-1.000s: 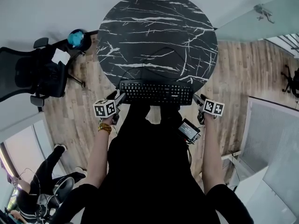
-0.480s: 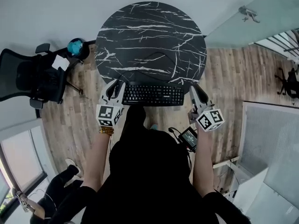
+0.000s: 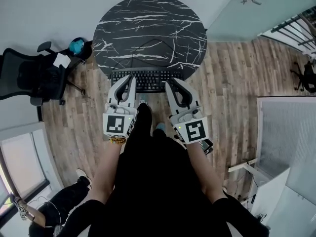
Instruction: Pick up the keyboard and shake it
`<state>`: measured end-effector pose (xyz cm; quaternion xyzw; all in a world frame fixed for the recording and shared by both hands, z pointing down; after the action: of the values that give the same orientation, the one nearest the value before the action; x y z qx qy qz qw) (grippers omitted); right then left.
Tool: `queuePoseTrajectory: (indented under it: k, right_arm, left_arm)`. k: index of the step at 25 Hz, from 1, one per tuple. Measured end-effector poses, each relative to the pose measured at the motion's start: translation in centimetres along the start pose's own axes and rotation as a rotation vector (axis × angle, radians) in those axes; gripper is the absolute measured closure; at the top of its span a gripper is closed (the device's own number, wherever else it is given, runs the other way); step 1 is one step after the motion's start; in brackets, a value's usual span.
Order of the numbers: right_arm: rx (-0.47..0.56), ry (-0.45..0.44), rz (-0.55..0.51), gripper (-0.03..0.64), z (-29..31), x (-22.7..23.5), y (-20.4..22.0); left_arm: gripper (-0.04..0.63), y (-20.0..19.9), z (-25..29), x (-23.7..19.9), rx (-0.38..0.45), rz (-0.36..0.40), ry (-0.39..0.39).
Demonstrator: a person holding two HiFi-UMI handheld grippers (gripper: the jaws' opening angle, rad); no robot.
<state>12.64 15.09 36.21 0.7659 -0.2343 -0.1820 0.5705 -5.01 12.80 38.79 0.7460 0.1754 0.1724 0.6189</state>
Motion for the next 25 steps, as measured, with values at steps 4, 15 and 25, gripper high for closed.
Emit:
queuePoseTrajectory:
  k: [4,15,25]
  right_arm:
    - [-0.011,0.022,0.081,0.558,-1.7,-3.2,2.0]
    - [-0.163,0.079,0.007,0.589,-6.4,-8.7,3.9]
    - [-0.211,0.044,0.007,0.589,-5.0,-13.6,4.4]
  left_arm:
    - [0.568,1.1,-3.4,3.4,-0.047,0.009,0.006]
    - [0.568,2.5,-10.8,3.1,-0.077,-0.026,-0.05]
    - [0.571,2.5,-12.7,1.3,-0.067,-0.048,0.026]
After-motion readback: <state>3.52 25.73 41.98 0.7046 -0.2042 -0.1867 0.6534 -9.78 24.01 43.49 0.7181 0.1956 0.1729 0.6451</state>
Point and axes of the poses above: the fingertips, and each gripper's own axes: z forward along the fingers, x to its right, y out of its underside, the point moved 6 cm from there along -z, backward along the fingers, and after that the axes turned 12 degrees about x, right-handed, at the moved point
